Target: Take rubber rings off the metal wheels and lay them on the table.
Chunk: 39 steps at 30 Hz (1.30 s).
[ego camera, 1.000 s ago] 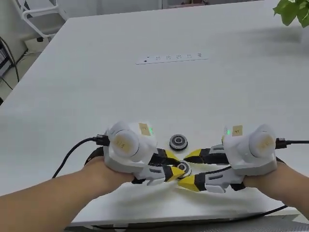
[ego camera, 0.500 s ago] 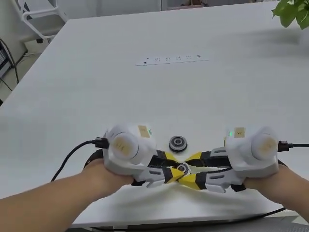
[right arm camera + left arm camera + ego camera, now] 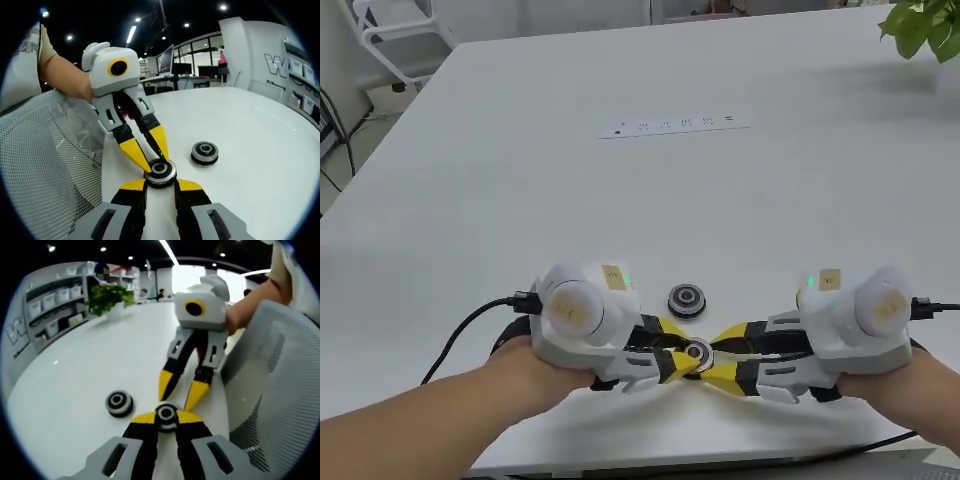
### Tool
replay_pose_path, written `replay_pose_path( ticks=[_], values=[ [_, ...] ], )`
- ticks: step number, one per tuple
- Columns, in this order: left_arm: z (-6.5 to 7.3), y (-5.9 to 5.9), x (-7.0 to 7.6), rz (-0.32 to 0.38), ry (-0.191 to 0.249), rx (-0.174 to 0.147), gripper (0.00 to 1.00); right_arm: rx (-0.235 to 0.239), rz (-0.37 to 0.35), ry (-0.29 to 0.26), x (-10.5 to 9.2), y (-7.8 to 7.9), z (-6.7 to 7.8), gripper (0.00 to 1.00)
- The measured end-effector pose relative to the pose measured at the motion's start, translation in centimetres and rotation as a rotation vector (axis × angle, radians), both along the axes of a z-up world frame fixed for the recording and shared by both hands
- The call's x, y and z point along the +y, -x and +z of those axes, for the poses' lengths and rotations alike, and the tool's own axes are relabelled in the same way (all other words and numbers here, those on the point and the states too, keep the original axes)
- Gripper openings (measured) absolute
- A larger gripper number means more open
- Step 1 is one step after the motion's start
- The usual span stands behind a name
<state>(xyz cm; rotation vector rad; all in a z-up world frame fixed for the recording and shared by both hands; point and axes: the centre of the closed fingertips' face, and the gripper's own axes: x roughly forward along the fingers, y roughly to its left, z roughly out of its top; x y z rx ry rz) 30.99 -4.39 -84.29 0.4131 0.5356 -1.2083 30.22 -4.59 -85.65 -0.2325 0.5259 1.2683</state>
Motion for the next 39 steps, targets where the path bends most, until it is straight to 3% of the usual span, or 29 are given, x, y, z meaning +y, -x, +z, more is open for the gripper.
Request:
replay_pose_path(
  ticks=[15,19,20,27,39],
  values=[
    [0.0,0.0,0.0,0.008,0.004,0.002,0.13,0.02,-0.011,-0.004,-0.3,0.0,0.0,0.15],
    [0.0,0.0,0.0,0.009,0.006,0.003,0.13,0.025,-0.032,0.005,-0.8,-0.3,-0.2,0.04],
    [0.0,0.0,0.0,0.01,0.006,0.002,0.13,0.046,-0.041,-0.001,-0.8,-0.3,-0.3,0.04],
    [0.0,-0.1,0.0,0.012,0.007,0.003,0.13,0.039,-0.04,0.013,-0.8,-0.4,-0.3,0.04],
    [0.0,-0.1,0.0,0.018,0.002,-0.002,0.13,0.158,-0.123,-0.001,-1.1,-0.6,-0.6,0.0]
  ],
)
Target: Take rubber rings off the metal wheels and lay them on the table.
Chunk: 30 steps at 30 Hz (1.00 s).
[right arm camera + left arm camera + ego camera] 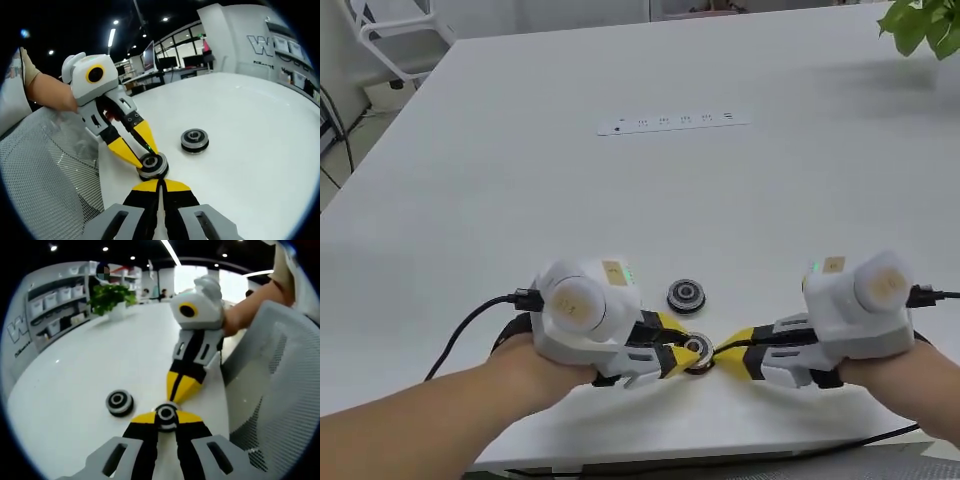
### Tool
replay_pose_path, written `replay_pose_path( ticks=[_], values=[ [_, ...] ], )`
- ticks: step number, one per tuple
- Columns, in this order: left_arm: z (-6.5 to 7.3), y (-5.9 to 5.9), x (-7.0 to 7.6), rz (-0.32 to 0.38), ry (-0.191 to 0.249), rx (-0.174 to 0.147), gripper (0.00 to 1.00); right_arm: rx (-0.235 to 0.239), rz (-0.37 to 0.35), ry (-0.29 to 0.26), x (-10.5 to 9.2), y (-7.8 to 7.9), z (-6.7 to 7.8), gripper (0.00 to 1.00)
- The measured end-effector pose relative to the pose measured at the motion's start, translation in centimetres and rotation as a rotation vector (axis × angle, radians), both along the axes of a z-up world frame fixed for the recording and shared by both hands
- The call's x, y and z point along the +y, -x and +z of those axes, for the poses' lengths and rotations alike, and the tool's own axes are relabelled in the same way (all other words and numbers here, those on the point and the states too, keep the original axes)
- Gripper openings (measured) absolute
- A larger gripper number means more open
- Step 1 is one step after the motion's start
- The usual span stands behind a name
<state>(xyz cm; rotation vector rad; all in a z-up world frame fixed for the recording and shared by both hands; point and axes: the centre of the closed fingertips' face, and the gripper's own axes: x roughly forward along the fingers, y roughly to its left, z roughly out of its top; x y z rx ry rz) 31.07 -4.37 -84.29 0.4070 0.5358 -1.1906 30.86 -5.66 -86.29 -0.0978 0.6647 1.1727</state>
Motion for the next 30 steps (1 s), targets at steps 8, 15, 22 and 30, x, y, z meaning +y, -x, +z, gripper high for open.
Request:
replay_pose_path(
  ticks=[8,15,22,30],
  values=[
    [-0.1,0.0,0.0,0.0,-0.007,-0.004,0.13,0.074,-0.066,-0.061,0.0,-0.1,0.4,0.0],
    [-0.1,0.0,0.0,0.002,-0.01,-0.005,0.13,0.139,-0.141,-0.154,-0.2,-0.4,1.4,0.0],
    [0.0,-0.1,-0.1,0.015,-0.013,0.001,0.13,0.167,-0.175,-0.194,0.1,-0.4,1.8,0.0],
    [-0.1,-0.1,0.0,0.028,-0.023,0.001,0.12,0.165,-0.194,-0.206,0.6,0.1,2.4,0.0]
  ],
)
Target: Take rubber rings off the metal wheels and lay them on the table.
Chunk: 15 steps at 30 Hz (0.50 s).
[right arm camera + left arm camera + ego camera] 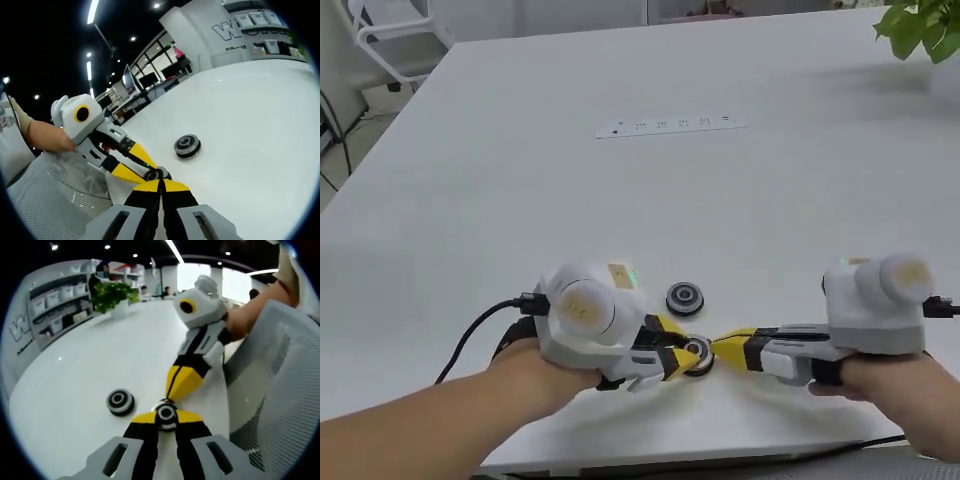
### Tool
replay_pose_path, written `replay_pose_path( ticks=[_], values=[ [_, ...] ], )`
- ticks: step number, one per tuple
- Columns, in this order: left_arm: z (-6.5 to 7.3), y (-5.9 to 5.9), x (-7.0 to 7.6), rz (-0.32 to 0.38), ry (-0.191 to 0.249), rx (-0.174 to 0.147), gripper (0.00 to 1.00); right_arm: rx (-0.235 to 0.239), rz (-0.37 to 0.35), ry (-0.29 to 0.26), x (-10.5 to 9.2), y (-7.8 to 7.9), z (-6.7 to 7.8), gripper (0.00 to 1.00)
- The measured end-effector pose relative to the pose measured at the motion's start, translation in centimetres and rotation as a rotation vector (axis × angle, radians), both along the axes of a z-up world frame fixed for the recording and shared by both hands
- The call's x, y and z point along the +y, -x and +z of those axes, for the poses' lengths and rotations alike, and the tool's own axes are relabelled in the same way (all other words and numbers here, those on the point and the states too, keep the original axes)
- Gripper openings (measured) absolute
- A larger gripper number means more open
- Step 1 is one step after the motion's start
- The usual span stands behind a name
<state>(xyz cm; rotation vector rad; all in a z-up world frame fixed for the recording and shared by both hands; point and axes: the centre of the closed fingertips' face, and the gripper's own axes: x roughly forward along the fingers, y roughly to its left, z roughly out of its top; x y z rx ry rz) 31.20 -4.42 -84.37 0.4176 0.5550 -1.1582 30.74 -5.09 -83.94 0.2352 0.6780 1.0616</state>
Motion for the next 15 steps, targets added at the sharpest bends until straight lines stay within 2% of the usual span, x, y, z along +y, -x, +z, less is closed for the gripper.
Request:
replay_pose_path(
  ticks=[15],
  values=[
    [-0.03,0.0,-0.02,0.006,-0.017,0.0,0.12,0.005,0.019,-0.011,0.28,-0.12,-0.09,0.0]
  ],
)
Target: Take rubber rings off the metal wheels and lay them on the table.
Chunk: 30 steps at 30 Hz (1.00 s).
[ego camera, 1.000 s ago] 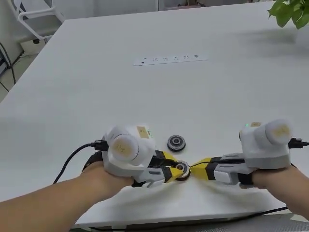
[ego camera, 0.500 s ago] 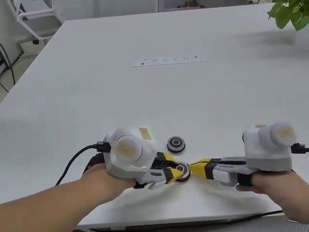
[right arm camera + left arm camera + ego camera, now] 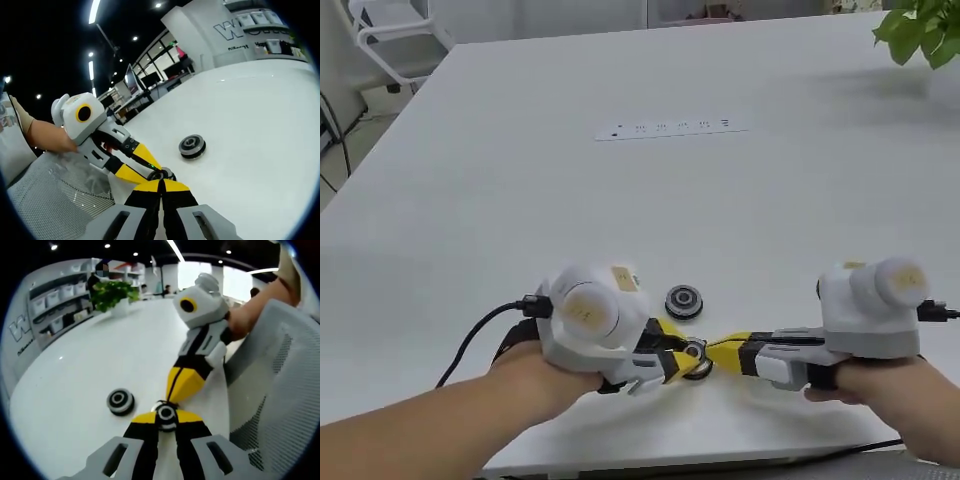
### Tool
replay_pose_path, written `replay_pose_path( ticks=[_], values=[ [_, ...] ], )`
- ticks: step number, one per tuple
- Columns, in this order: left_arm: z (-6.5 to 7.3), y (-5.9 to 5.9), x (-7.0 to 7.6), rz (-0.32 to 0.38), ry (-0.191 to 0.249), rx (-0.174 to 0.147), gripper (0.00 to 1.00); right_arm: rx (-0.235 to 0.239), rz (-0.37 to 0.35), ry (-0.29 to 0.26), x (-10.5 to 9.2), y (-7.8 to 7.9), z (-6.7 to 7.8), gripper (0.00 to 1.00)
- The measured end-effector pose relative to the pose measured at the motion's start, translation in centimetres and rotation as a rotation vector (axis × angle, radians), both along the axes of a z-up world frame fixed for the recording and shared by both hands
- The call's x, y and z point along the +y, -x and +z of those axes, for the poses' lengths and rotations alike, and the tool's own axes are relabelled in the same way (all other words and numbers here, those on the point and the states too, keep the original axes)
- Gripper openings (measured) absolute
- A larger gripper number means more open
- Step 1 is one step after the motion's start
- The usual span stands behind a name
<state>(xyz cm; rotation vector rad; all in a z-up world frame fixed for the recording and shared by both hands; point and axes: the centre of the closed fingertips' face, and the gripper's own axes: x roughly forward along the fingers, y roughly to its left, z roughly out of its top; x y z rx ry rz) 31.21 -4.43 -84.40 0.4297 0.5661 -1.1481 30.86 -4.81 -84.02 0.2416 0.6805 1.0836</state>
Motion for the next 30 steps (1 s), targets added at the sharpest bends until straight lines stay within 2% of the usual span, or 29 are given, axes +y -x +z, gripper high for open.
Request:
replay_pose_path(
  ticks=[10,15,17,18,23,30],
  values=[
    [0.0,0.0,0.0,-0.005,-0.005,-0.001,0.12,-0.002,0.019,-0.016,0.4,0.2,0.2,0.0],
    [0.0,0.0,0.0,-0.009,-0.005,-0.003,0.12,0.019,0.03,-0.05,0.8,0.5,0.4,0.0],
    [0.0,0.0,0.0,-0.008,-0.005,-0.002,0.12,0.027,0.054,-0.152,1.7,1.0,2.1,0.0],
    [-0.1,0.0,0.0,-0.008,-0.003,-0.003,0.12,0.015,0.062,-0.099,1.5,1.2,1.6,0.0],
    [-0.1,0.0,0.0,-0.007,0.0,-0.003,0.12,0.018,0.047,-0.113,1.5,1.2,1.5,0.0],
    [0.0,0.0,0.0,-0.01,0.007,-0.008,0.13,-0.027,0.025,-0.066,1.1,0.7,1.1,0.0]
  ],
)
